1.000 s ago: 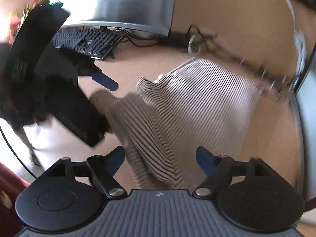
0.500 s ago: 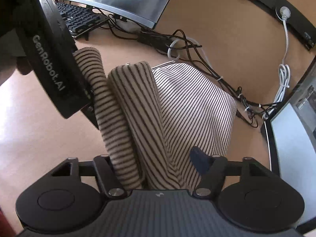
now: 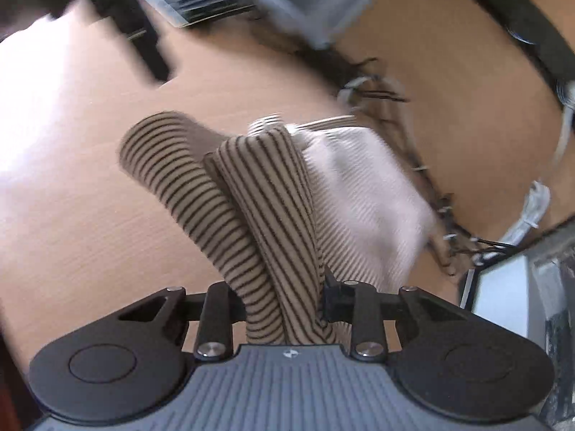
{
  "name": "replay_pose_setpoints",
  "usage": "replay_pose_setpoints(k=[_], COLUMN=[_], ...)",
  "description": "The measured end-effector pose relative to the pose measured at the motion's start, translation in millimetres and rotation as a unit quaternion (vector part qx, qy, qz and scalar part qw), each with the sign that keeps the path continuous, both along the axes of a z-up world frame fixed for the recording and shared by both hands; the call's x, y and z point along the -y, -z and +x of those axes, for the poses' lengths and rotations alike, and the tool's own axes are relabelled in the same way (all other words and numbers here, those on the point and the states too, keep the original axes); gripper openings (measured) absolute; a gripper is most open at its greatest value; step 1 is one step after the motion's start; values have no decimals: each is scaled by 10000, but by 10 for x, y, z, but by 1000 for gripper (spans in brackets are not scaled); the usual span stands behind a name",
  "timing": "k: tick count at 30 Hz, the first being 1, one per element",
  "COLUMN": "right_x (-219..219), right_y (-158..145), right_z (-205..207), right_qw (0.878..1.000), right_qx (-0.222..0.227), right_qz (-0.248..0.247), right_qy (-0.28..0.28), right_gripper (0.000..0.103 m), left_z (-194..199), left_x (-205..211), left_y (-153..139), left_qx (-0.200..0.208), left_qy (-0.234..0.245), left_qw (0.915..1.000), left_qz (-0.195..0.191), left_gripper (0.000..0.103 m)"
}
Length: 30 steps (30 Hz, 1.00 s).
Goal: Fold clothes
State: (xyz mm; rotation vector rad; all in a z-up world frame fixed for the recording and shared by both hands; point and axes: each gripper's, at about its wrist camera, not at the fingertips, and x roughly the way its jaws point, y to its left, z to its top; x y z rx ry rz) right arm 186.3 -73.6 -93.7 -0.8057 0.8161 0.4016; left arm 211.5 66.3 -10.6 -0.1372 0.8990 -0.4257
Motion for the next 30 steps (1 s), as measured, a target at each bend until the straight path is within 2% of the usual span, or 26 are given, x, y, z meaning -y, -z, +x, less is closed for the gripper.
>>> replay_pose_setpoints(k=[4, 7, 11, 13, 15, 17, 18, 19, 22, 24, 26, 30], right_x=[-105, -137, -206, -223, -220, -230, -238, -246, -261, -231, -183, -45], right_y=[-187, -477, -976, -1147, -1191, -1073, -984, -869, -505, -326, -270, -314], right_z=[-448, -733, -833, -700, -432, -52, 145, 292, 573, 709, 796, 798], right_qw=[9964, 9898, 9747, 9653, 9569, 9520, 9506, 9499, 9483, 9514, 9557, 9689], right_qx=[-719, -1152, -1435, -1563, -1698, -1833, -1910, -1972, -2035, -1974, -1978, -1766], right_qz=[-104, -139, -547, -755, -813, -793, -760, -726, -754, -701, -468, -95], right_qy=[-431, -827, -1625, -1952, -2211, -2318, -2326, -2314, -2317, -2257, -2130, -1731], right_gripper=[28, 28, 29, 30, 31, 39, 41, 45, 55, 60, 72, 79], left_z=[-38, 13, 136, 175, 149, 163, 174, 172, 118, 45, -31, -143], left_x=[-91, 158, 493, 607, 640, 601, 540, 453, 150, -30, -135, -66], left_y=[-18, 25, 223, 363, 450, 461, 464, 455, 392, 308, 185, -15], left_qx=[90, 172, -10, -202, -182, -231, -305, -345, -398, -312, -178, 44], left_qy=[175, 713, 1264, 1446, 1546, 1491, 1354, 1175, 642, 437, 371, 571], left_qw=[9996, 9969, 9917, 9892, 9878, 9883, 9898, 9916, 9951, 9961, 9960, 9924], left_qz=[-212, -296, -229, -109, -76, -199, -329, -418, -644, -696, -795, -1087], left_gripper=[85, 79, 60, 60, 60, 60, 53, 52, 57, 65, 71, 86])
